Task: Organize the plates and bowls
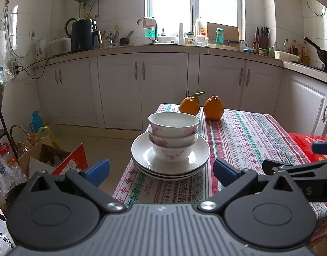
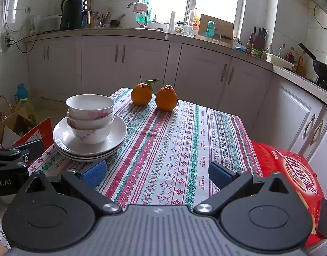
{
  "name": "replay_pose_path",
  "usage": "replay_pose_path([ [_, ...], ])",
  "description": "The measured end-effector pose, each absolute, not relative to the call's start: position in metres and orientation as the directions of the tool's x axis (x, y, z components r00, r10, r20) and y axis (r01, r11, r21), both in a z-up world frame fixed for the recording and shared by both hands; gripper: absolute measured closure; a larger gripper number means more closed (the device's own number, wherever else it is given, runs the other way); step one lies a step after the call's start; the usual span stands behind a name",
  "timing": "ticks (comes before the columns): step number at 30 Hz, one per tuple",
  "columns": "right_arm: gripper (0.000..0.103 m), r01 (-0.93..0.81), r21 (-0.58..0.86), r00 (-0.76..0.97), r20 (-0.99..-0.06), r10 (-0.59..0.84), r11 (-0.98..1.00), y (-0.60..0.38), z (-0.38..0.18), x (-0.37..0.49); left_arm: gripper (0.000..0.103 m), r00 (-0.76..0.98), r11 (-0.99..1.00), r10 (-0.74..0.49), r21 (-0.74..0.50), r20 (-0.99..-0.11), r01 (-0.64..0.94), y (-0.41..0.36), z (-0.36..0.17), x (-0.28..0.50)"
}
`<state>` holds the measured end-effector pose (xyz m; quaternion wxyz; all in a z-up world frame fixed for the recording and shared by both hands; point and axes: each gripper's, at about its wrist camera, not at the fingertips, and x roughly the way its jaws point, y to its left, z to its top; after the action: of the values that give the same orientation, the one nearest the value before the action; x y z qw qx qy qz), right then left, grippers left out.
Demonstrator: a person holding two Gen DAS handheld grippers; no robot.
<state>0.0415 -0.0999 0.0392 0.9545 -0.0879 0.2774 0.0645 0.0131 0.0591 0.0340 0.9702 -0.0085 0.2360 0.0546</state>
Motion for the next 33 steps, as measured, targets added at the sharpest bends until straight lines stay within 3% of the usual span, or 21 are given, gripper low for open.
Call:
replay_pose_path([
  [33, 0.000, -0.164, -0.131, 0.840, -0.537, 0.069, 0.978, -0.0996, 0.0389, 0.0414, 0.001, 0.882, 0.993, 0.112, 0.009, -0.458, -0.122, 0.0585, 0.0342, 0.0115],
])
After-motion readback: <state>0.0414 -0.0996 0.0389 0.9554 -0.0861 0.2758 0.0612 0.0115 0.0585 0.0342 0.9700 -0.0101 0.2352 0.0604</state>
